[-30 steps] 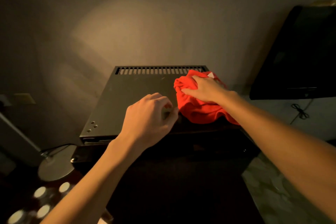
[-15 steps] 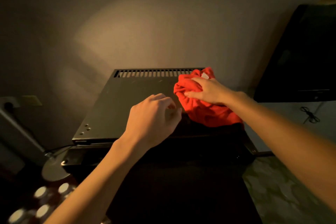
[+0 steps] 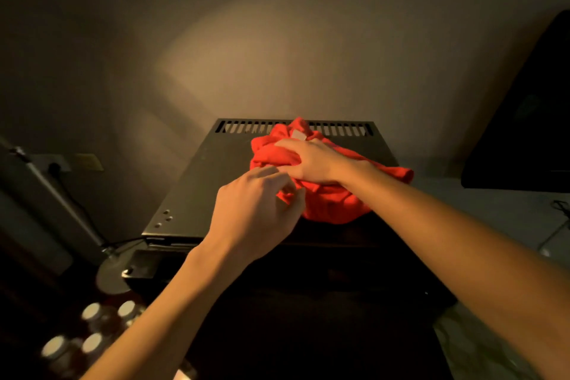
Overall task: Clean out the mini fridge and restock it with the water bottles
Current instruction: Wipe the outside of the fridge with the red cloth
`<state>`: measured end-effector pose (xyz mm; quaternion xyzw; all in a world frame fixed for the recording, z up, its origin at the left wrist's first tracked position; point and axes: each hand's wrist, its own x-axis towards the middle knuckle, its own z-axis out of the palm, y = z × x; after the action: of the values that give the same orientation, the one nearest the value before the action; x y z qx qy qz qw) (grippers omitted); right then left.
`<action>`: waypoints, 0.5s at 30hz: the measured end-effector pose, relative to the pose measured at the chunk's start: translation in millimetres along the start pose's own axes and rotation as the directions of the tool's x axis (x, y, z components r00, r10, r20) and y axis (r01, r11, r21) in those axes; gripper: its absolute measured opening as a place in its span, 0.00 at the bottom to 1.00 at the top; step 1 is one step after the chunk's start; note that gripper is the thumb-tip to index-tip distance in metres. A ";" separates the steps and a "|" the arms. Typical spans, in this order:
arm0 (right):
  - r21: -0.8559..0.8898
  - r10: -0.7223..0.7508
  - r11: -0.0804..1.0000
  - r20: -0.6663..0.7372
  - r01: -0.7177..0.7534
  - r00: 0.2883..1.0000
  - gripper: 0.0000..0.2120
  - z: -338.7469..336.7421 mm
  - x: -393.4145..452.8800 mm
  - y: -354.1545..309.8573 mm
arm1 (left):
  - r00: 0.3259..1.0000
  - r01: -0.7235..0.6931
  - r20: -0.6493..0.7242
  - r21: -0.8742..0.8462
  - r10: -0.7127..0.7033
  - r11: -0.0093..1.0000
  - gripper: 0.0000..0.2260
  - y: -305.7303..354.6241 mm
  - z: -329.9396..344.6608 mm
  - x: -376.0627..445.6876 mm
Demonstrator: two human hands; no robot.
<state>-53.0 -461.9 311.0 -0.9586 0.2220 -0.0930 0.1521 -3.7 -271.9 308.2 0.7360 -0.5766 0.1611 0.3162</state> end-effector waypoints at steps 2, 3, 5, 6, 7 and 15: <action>-0.004 0.023 1.000 0.016 -0.023 1.000 0.33 5.7 20.7 -9.3 | 1.000 0.015 -0.004 0.019 -0.015 1.000 0.13 -6.5 -3.8 -2.9; 0.011 0.024 1.000 0.038 -0.024 0.999 0.34 9.0 30.5 -15.1 | 1.000 0.020 -0.006 0.025 -0.020 0.999 0.13 -9.2 -5.0 -4.4; 0.028 0.000 1.000 0.062 -0.002 0.998 0.35 16.0 48.9 -26.0 | 0.999 0.031 -0.009 0.028 -0.030 0.999 0.14 -12.3 -6.4 -6.9; 0.032 -0.006 0.999 0.068 0.004 0.998 0.33 19.1 56.3 -31.2 | 0.999 0.035 -0.008 0.027 -0.035 0.999 0.14 -12.5 -6.2 -7.5; 0.040 -0.016 0.999 0.074 0.013 0.997 0.31 21.4 60.9 -39.2 | 0.999 0.036 -0.006 0.029 -0.036 0.999 0.14 -12.1 -5.3 -8.0; 0.145 -0.209 0.970 0.090 0.195 0.974 0.29 12.9 42.7 -45.3 | 1.000 0.009 -0.005 0.026 -0.009 1.000 0.14 -10.0 -0.6 -3.3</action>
<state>5.9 -439.3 318.8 -0.9672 0.1082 -0.0726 0.2180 5.0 -267.7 303.9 0.7422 -0.5704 0.1689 0.3088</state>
